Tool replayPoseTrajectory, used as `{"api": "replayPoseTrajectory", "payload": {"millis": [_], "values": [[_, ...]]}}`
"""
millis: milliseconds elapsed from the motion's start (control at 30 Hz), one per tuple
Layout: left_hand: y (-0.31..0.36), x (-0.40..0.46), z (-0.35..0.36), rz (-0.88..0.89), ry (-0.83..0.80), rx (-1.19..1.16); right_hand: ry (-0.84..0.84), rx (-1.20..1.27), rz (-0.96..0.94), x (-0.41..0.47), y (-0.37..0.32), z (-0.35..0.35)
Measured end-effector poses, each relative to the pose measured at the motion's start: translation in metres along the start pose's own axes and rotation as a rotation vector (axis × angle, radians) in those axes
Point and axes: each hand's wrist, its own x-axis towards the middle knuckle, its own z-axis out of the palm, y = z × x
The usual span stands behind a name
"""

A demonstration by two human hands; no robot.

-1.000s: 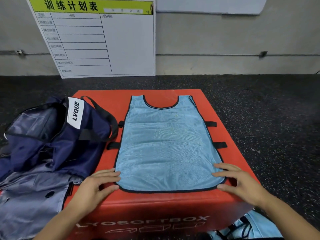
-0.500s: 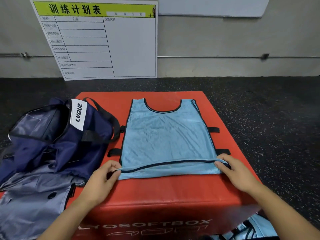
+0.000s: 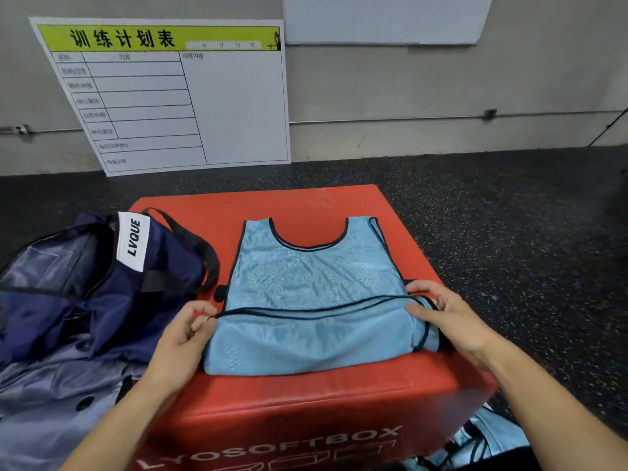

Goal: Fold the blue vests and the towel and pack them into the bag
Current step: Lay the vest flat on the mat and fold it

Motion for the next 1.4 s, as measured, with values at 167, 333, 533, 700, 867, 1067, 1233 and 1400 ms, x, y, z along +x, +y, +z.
{"api": "replayPoseTrajectory", "payload": {"millis": [167, 333, 533, 700, 867, 1067, 1233, 1400], "values": [[-0.032, 0.01, 0.005, -0.136, 0.06, 0.05, 0.08, -0.272, 0.101, 0.017, 0.026, 0.006], [-0.01, 0.008, -0.006, -0.132, -0.122, 0.064, -0.091, -0.211, 0.192, -0.001, -0.001, -0.007], [-0.005, 0.0, -0.007, -0.001, -0.391, 0.338, -0.297, -0.652, 0.083, -0.007, 0.014, -0.001], [-0.009, 0.013, -0.005, 0.013, -0.078, 0.158, 0.041, -0.518, -0.105, 0.015, 0.018, -0.01], [-0.006, 0.024, -0.001, -0.06, -0.076, 0.014, 0.125, -0.343, -0.096, 0.024, 0.015, -0.002], [-0.011, 0.022, -0.001, -0.079, -0.282, 0.135, -0.12, -0.636, 0.013, 0.027, 0.026, 0.003], [-0.01, 0.022, -0.011, -0.057, -0.443, 0.317, -0.038, -0.72, -0.064, 0.034, 0.028, 0.008], [-0.025, 0.027, -0.014, -0.048, -0.307, 0.29, 0.034, -0.513, -0.068, 0.044, 0.031, 0.014]]}}
